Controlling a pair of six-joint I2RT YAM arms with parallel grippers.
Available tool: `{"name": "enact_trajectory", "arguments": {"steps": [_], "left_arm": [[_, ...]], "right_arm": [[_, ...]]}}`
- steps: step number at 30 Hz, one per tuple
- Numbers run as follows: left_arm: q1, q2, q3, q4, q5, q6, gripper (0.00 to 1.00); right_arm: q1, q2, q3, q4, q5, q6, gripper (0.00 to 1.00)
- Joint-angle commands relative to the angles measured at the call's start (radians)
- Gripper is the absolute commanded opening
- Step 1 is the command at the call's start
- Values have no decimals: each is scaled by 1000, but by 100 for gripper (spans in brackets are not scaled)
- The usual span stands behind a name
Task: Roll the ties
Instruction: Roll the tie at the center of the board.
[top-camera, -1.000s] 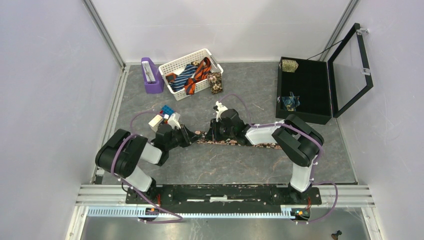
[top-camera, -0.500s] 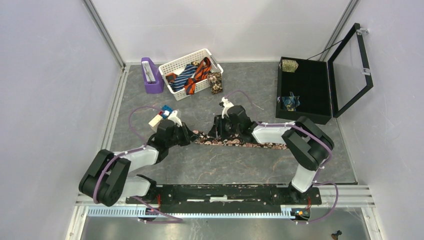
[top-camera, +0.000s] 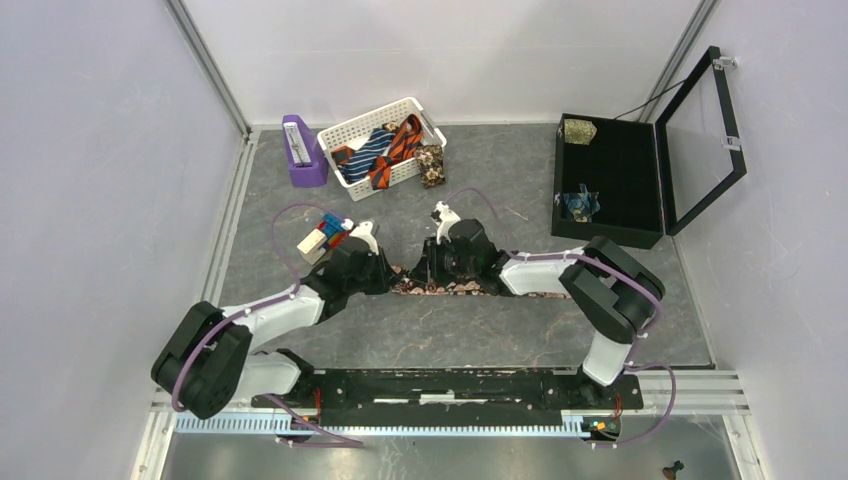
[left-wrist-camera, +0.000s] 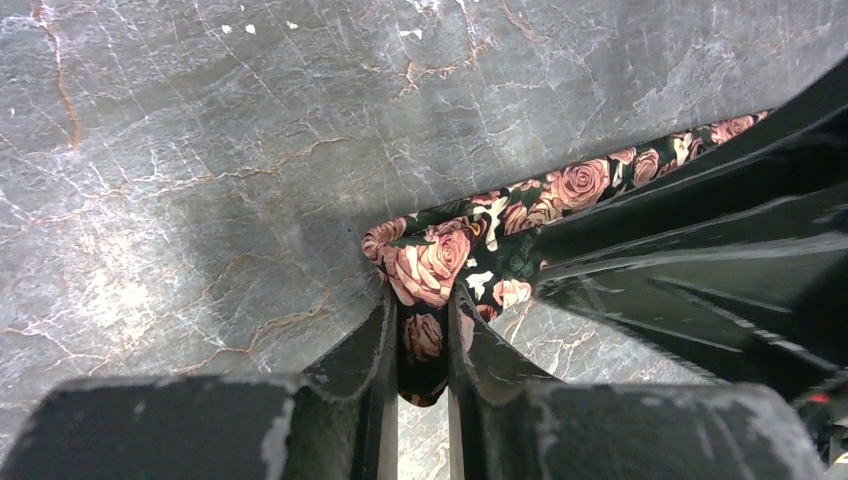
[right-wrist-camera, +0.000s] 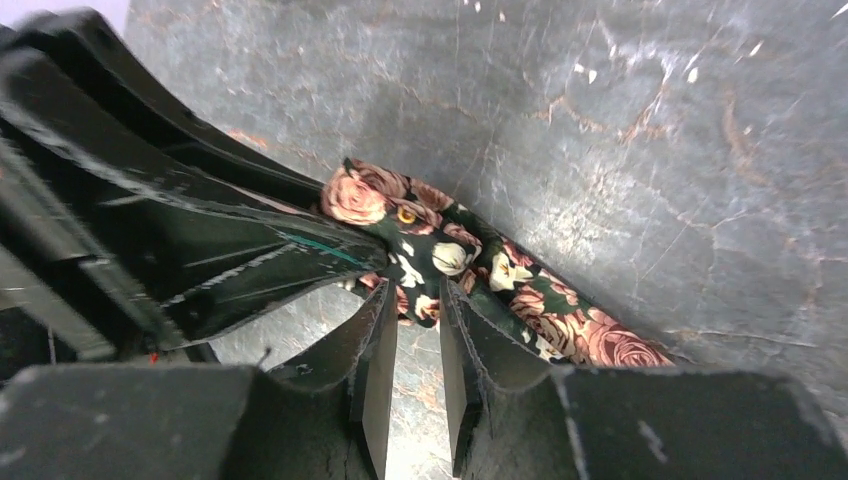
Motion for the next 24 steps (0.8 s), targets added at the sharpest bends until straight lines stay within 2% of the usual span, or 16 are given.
{"name": "enact_trajectory", "arguments": {"steps": [1,10,24], "left_arm": [[-18,-38,57,-97,-55,69,5],[-53,-53,98,-151,-111,76,5],[-103,-48,215,-355,-261,120,5]], "right_arm": [[16,55,25,65,-10,33,28],[46,138,57,112,-29,64,27],[87,259,206,125,-55,86,28]]}}
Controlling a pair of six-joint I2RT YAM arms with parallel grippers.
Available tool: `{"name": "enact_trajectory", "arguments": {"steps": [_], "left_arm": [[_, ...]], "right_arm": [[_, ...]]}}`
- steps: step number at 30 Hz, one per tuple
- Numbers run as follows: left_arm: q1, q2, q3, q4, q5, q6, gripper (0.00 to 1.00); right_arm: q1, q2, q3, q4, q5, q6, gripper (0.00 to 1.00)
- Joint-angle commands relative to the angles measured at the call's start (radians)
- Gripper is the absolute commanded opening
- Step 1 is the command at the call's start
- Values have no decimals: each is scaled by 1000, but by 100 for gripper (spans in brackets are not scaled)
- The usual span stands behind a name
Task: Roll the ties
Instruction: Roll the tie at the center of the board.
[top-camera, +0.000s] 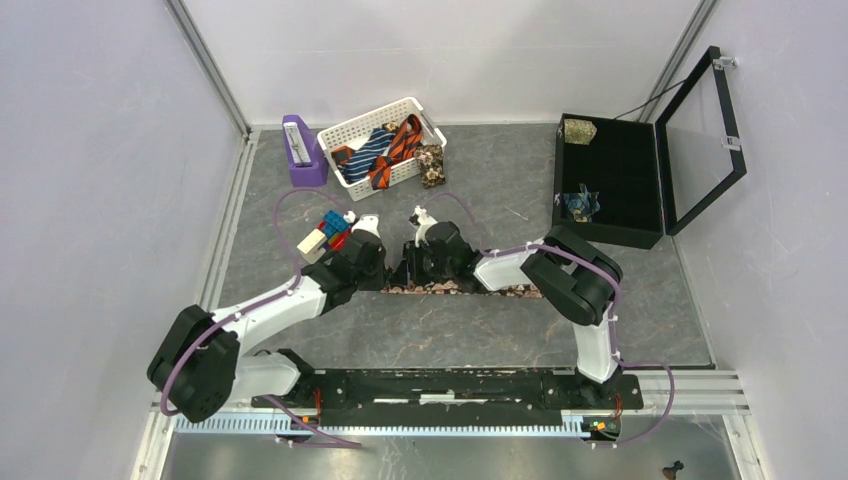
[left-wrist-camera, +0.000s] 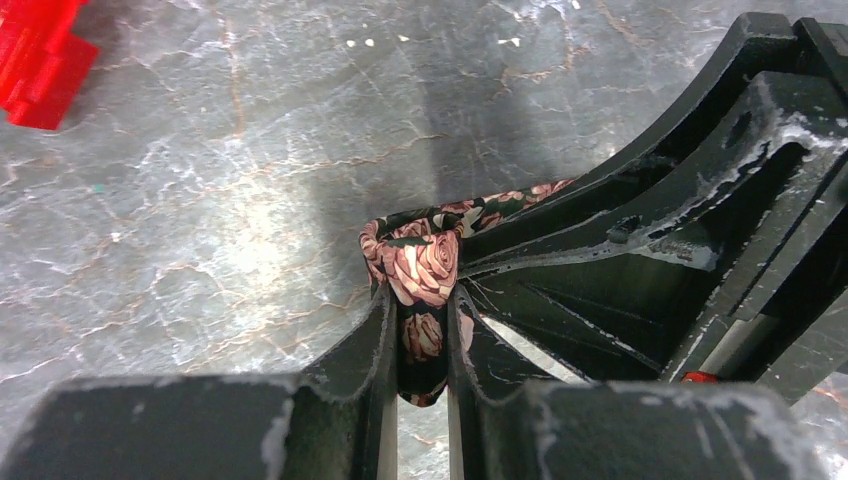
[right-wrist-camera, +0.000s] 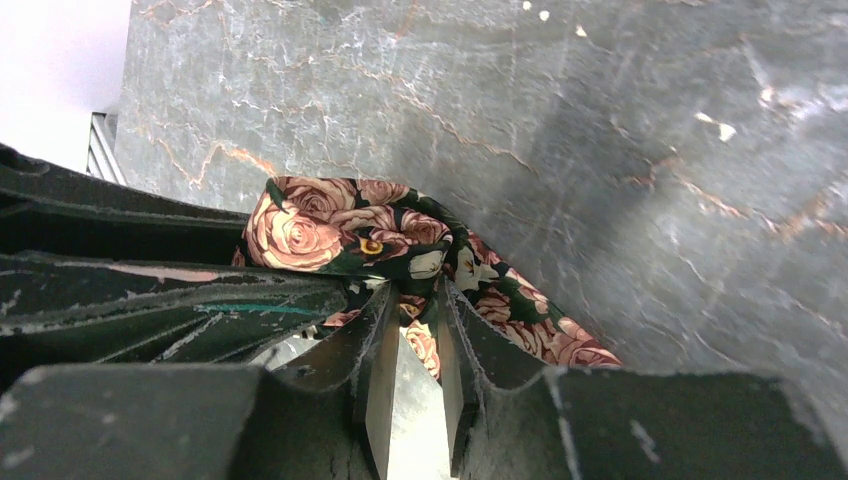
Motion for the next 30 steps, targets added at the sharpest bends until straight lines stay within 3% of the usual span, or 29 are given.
{"name": "enact_trajectory", "arguments": {"steps": [1,10,30], "left_arm": [[-24,-13,68,-40,-44,60,5],[-65,60,122,-116,-169,109,5],[-206,201,249,-219,-394,95,4]], "right_arm": [[21,39,82,53,-32,10,28],[-13,-29,32,-20,-17,-48,30],[-244,-332,-203,-78,-32,-104,31]]}}
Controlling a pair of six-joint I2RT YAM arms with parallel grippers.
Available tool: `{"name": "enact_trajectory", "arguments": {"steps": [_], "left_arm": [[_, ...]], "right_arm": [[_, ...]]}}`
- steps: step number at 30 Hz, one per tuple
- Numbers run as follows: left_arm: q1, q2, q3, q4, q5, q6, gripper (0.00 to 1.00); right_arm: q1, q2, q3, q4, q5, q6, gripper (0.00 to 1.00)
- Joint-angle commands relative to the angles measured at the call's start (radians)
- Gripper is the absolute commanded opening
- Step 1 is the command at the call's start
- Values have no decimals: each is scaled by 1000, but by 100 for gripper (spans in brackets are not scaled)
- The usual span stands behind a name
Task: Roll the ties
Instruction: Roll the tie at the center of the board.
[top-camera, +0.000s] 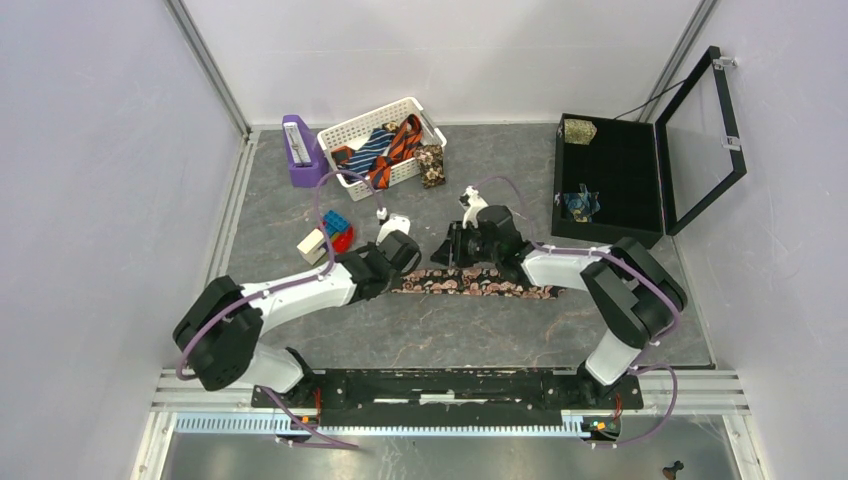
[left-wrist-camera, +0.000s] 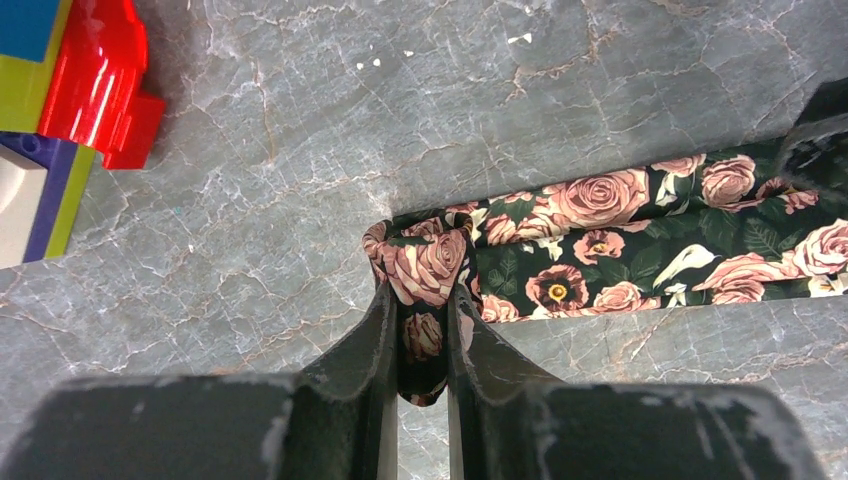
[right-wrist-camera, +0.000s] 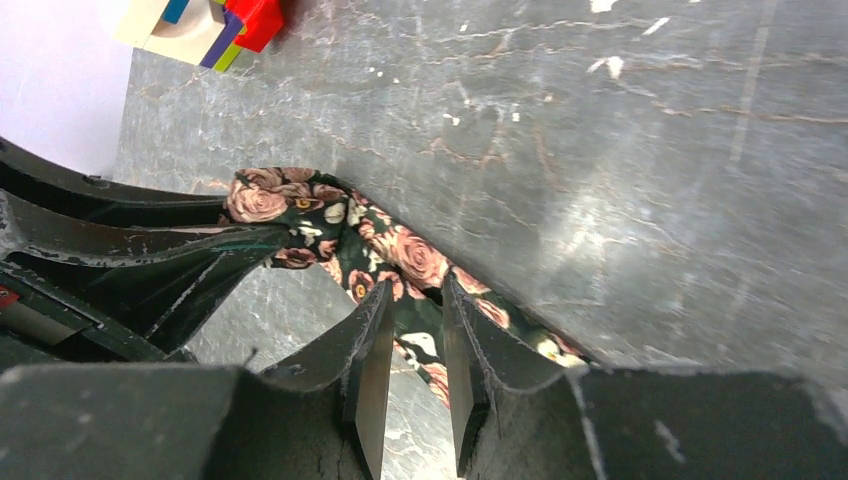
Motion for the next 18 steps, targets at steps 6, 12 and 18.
{"name": "enact_trajectory", "arguments": {"steps": [6,12,18], "left_arm": [[-70,99,110,-57,-129,6,5],[-126,195,173,-109,-209,-14,5],[-178,300,247,-163,-266,-27,5]], "right_arm": [[-113,-134,-83,-21,3,-36,32],[-166,-200,-106,-71,34,-67,33],[-225,-257,-133,-97,33,-84,34]]}}
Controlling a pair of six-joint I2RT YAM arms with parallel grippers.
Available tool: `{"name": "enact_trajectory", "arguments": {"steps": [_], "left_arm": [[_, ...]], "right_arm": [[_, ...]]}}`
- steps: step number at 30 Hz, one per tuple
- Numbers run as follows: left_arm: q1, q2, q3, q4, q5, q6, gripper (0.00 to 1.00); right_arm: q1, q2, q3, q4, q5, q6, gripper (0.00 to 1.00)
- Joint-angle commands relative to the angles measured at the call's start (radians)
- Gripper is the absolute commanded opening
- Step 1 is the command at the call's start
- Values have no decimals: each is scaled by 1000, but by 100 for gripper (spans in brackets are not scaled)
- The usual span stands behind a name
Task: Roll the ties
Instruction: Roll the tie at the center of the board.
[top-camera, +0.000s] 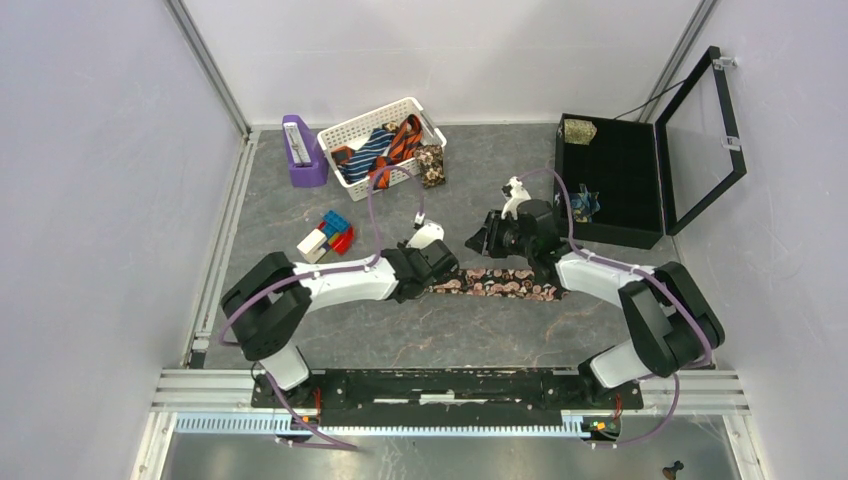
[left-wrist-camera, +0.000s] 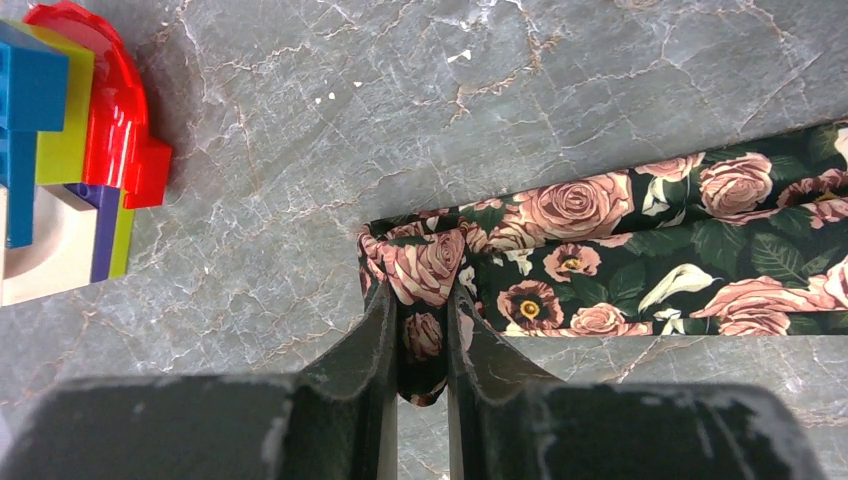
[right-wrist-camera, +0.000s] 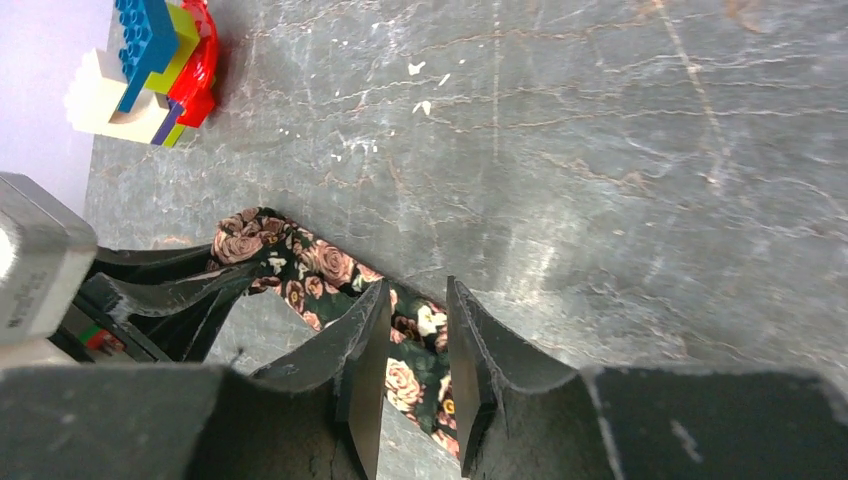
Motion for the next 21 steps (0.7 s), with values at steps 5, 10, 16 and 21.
{"name": "enact_trajectory", "arguments": {"steps": [5,10,16,21], "left_arm": [[-65,124,93,-47,-64,-35,9],[-77,181,120,-33,-19,-41,19],[-89,222,156,-45,-4,-48,26],[-96,205,170,-63,21,-45,37]], "right_arm": [[-83,-102,-33,-43,17,-49,35],[-109,-129,-38,-57,8,-56,35],[-118,-147,-43,-57,-1,-56,35],[-123,-155,-45,-60,-1,-56,35]]}}
